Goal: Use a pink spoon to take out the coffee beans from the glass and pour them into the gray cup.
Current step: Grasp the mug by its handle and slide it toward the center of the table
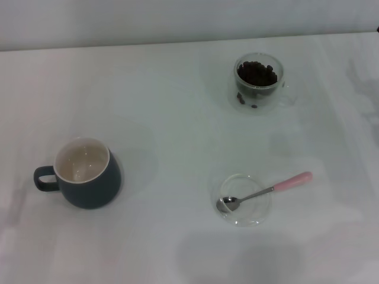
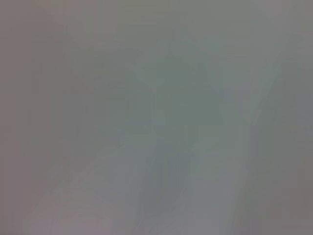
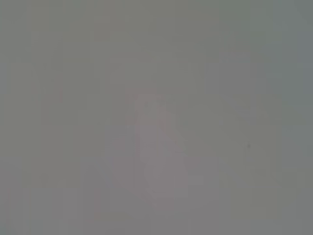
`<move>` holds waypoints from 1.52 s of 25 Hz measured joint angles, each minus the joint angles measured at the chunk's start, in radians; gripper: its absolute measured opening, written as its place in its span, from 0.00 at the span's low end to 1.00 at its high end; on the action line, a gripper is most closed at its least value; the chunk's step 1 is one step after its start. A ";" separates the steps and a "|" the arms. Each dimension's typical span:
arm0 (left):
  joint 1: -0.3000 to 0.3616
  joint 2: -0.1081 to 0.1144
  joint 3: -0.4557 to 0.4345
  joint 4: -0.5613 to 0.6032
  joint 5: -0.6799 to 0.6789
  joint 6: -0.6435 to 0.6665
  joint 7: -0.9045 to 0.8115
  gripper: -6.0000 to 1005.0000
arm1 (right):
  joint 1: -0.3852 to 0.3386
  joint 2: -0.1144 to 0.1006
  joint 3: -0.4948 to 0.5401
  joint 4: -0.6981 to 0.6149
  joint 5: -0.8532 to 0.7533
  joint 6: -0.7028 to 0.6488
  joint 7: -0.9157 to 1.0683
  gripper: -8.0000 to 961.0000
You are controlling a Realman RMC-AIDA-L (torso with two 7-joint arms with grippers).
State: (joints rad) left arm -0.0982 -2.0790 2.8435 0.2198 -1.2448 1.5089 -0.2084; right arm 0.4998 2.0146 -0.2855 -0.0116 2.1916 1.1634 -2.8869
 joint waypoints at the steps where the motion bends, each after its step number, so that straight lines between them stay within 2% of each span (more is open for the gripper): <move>1: 0.016 0.000 0.000 -0.014 0.040 0.004 -0.001 0.77 | 0.004 0.000 0.000 -0.003 0.000 -0.003 0.000 0.87; 5: 0.052 0.001 0.000 -0.072 0.176 0.001 -0.018 0.77 | 0.022 -0.001 0.000 -0.009 0.001 -0.011 0.000 0.87; 8: 0.033 0.000 0.001 -0.099 0.251 -0.040 -0.023 0.77 | 0.030 -0.002 0.000 -0.015 0.001 -0.014 0.000 0.87; 14: -0.048 -0.003 0.001 -0.096 0.261 -0.188 -0.025 0.76 | 0.034 -0.002 0.000 -0.025 0.000 -0.015 0.000 0.87; 20: -0.112 -0.005 0.002 -0.092 0.256 -0.240 -0.027 0.77 | 0.031 -0.002 0.000 -0.028 0.000 -0.015 0.000 0.87; 29: -0.132 -0.006 0.002 -0.085 0.260 -0.271 -0.039 0.76 | 0.029 -0.002 0.000 -0.028 0.000 -0.015 0.000 0.87; 38: -0.131 -0.006 0.002 -0.083 0.257 -0.271 -0.036 0.40 | 0.029 0.001 0.000 -0.024 0.001 -0.010 0.001 0.87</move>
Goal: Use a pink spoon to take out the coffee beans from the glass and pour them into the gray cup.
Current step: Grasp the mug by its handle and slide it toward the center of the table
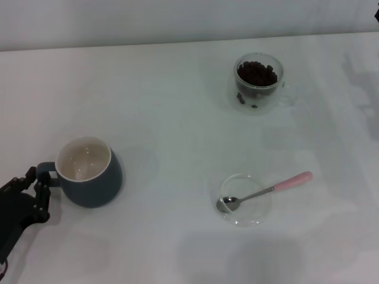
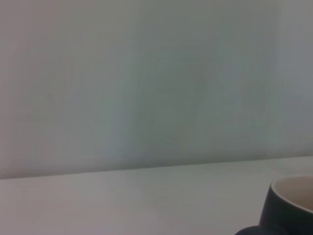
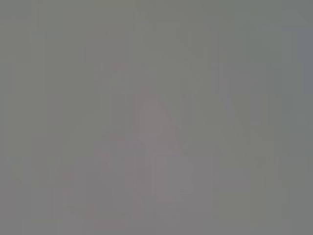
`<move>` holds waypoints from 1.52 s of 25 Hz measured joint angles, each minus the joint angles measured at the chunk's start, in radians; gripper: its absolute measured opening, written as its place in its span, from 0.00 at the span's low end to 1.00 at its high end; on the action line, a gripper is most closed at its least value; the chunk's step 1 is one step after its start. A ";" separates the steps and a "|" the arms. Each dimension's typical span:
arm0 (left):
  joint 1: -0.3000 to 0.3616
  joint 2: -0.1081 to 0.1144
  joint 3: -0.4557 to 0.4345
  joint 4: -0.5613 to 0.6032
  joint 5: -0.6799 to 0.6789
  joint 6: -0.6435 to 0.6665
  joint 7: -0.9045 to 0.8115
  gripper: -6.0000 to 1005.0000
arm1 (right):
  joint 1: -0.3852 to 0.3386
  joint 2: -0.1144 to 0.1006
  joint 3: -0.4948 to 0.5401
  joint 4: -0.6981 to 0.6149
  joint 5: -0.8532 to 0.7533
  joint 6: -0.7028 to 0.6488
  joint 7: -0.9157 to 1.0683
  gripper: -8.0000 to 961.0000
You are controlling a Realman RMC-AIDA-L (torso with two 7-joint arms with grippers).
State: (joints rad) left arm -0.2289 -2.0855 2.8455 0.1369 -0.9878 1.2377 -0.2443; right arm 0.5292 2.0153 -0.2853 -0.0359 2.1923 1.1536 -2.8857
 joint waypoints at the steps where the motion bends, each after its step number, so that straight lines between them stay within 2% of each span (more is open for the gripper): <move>1: -0.001 0.000 0.000 0.000 0.000 0.000 0.001 0.36 | 0.000 0.000 0.000 0.001 0.000 0.000 0.000 0.87; 10: -0.049 -0.001 0.000 0.004 0.003 -0.004 0.003 0.13 | 0.000 0.001 -0.001 0.004 -0.006 0.001 0.000 0.87; 19: -0.163 -0.002 -0.002 0.031 -0.036 -0.069 0.016 0.13 | 0.004 0.002 -0.006 0.005 -0.007 0.002 0.000 0.87; 25: -0.254 -0.004 -0.002 0.070 -0.038 -0.201 0.061 0.13 | 0.020 0.003 -0.009 0.006 -0.007 0.002 0.000 0.87; 32: -0.250 -0.005 -0.002 0.117 -0.028 -0.270 0.076 0.12 | 0.025 0.002 -0.009 0.002 -0.006 0.006 0.011 0.87; 38: -0.203 -0.005 -0.002 0.142 -0.006 -0.279 0.086 0.12 | 0.022 0.000 -0.008 -0.002 -0.006 0.009 0.014 0.87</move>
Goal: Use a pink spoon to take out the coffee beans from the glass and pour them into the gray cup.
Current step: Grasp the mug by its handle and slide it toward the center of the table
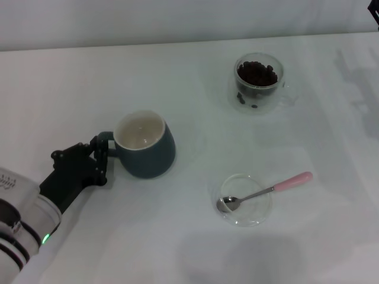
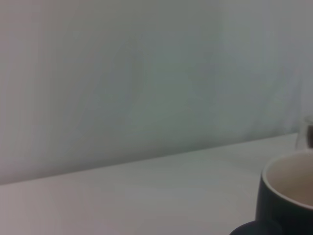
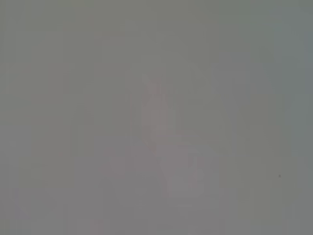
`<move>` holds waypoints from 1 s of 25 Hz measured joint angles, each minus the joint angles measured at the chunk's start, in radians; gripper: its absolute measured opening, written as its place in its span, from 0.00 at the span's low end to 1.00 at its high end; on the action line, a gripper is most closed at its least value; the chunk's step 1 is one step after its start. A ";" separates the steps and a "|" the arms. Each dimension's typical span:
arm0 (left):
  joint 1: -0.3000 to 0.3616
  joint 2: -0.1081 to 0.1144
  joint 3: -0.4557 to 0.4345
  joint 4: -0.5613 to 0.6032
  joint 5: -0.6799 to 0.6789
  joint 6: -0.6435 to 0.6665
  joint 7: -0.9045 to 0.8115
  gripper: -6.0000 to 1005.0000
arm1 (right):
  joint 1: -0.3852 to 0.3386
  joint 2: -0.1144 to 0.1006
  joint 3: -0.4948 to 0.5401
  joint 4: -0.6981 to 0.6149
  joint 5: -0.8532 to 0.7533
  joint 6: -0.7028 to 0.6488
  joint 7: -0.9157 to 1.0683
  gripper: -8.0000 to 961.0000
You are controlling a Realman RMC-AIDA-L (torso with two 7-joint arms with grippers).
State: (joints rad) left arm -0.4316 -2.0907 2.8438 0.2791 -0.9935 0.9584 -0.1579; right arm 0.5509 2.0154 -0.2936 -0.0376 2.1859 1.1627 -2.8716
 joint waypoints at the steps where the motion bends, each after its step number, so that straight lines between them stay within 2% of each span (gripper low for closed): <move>1: 0.008 0.000 0.000 0.002 0.000 -0.001 0.000 0.12 | 0.001 0.000 0.000 0.000 0.000 0.000 0.000 0.87; 12: 0.041 0.001 0.001 0.015 0.038 0.046 0.014 0.15 | 0.001 -0.001 -0.001 -0.001 0.000 0.001 0.000 0.87; 18: 0.041 0.002 0.000 0.015 0.038 0.070 0.028 0.32 | -0.002 -0.001 0.001 -0.001 0.000 0.009 0.000 0.87; 25: 0.067 0.004 0.000 0.015 0.039 0.078 0.036 0.42 | -0.004 0.001 0.004 -0.001 0.000 0.012 0.000 0.87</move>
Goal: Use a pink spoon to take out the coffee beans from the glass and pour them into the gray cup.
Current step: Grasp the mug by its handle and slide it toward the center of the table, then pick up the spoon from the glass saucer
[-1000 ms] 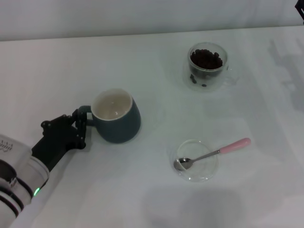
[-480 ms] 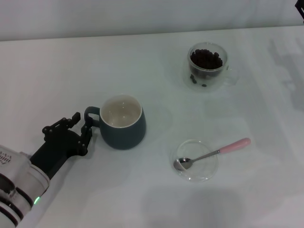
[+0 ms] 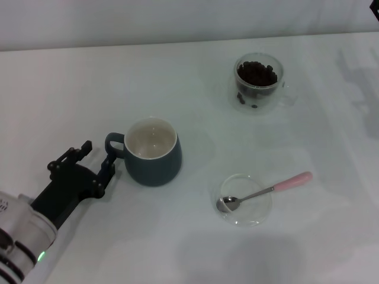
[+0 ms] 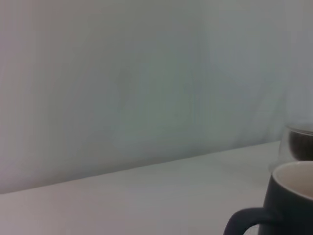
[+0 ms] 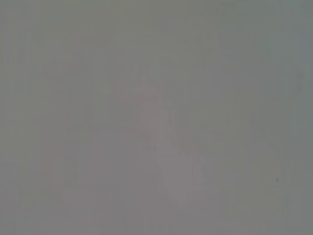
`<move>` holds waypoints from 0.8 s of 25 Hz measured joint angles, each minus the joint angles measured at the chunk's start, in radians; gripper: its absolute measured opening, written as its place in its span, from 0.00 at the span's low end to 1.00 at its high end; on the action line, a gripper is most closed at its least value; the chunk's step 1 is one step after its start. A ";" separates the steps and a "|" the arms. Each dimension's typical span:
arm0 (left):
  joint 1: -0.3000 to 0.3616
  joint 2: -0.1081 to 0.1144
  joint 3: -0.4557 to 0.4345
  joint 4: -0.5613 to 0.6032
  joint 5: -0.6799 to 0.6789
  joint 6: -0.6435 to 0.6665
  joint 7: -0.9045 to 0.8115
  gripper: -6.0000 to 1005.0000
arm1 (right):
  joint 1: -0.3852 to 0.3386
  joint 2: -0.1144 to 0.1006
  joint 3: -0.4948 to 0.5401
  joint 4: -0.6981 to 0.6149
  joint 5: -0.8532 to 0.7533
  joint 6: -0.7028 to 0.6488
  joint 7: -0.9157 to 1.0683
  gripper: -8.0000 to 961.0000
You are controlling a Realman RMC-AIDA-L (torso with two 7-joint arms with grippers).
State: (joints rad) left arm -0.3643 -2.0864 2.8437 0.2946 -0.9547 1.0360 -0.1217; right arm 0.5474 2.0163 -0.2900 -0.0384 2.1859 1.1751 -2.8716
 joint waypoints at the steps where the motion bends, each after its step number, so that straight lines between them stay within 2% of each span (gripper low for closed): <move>1: 0.007 0.000 0.000 0.000 0.000 0.003 0.001 0.44 | 0.000 0.000 0.000 0.000 0.000 0.002 0.000 0.87; 9: 0.127 0.001 0.000 0.000 -0.009 0.138 0.018 0.56 | -0.016 0.000 0.006 0.002 0.006 0.011 0.051 0.86; 11: 0.162 0.002 0.001 0.000 -0.037 0.189 0.017 0.69 | -0.043 -0.004 -0.003 -0.005 0.001 0.011 0.154 0.86; 12: 0.180 0.002 0.000 0.000 -0.065 0.224 0.017 0.76 | -0.065 -0.007 -0.017 -0.015 -0.007 0.011 0.236 0.86; 16: 0.220 0.002 0.000 -0.008 -0.195 0.324 0.015 0.81 | -0.203 -0.014 -0.125 -0.106 -0.070 0.009 0.636 0.86; 18: 0.222 0.002 0.000 -0.009 -0.232 0.339 0.014 0.82 | -0.270 -0.016 -0.182 -0.150 -0.095 0.026 0.800 0.86; 20: 0.215 0.002 0.000 -0.010 -0.336 0.356 0.011 0.82 | -0.325 -0.018 -0.227 -0.172 -0.113 0.066 0.917 0.86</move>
State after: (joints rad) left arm -0.1496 -2.0845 2.8438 0.2849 -1.2909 1.3923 -0.1104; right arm 0.2220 1.9983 -0.5170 -0.2101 2.0726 1.2408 -1.9546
